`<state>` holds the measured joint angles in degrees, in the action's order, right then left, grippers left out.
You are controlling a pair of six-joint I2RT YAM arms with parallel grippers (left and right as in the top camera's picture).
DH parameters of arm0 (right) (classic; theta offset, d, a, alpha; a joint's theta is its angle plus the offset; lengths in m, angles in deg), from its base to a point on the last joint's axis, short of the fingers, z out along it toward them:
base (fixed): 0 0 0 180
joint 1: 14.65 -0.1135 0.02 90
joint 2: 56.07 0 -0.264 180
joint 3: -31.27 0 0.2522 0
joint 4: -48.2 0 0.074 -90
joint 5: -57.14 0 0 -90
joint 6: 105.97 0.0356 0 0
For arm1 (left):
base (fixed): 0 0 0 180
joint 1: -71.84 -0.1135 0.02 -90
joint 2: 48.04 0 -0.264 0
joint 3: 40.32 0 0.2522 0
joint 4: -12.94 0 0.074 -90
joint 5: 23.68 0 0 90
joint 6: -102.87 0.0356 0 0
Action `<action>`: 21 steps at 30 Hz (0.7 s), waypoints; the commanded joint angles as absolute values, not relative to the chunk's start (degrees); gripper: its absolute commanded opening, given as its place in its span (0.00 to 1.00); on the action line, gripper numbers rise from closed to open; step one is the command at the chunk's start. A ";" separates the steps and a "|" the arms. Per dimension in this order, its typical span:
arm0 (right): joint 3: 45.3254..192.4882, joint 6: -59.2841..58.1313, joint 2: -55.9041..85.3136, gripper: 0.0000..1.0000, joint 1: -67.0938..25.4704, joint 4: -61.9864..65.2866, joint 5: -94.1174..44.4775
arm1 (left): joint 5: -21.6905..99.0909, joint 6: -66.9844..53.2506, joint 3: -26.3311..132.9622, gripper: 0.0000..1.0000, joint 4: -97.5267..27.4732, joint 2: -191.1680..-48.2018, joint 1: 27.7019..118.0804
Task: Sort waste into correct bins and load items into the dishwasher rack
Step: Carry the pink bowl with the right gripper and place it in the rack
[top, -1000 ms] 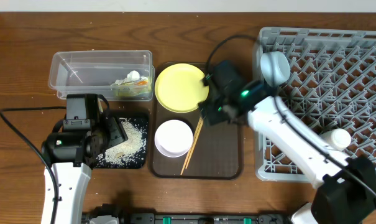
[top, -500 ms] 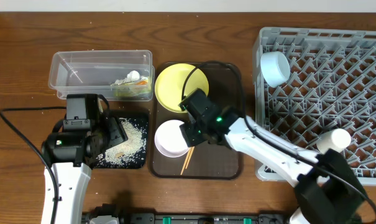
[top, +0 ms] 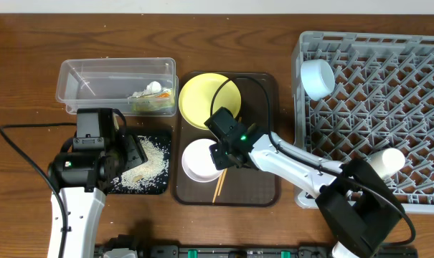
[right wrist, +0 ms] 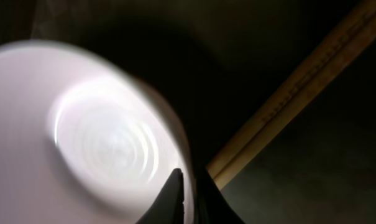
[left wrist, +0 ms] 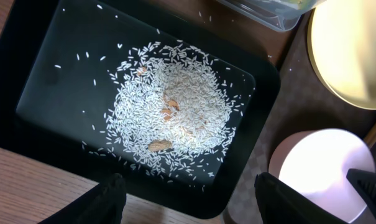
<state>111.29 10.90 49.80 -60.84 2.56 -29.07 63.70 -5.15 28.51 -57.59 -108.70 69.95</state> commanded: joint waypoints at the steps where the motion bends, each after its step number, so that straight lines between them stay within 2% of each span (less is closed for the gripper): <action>1: 111.53 11.60 48.53 0.04 -59.14 2.05 -31.65 | 63.99 -5.41 28.84 0.69 -57.79 -108.70 69.60; 9: 112.93 7.88 37.10 0.01 -52.12 -0.04 -40.52 | 63.99 -5.41 28.86 0.69 -57.79 -108.70 69.60; 16: 112.93 0.19 23.20 0.01 -40.30 0.11 -53.70 | 63.99 -5.41 28.84 0.70 -57.77 -108.70 69.60; 21: 112.93 -9.06 19.39 0.01 -32.01 3.08 -66.03 | 63.99 -5.41 28.84 0.69 -57.75 -108.70 69.60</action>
<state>112.12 -0.73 20.49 -35.99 1.84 -53.90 63.70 -5.15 28.51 -57.57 -108.70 69.95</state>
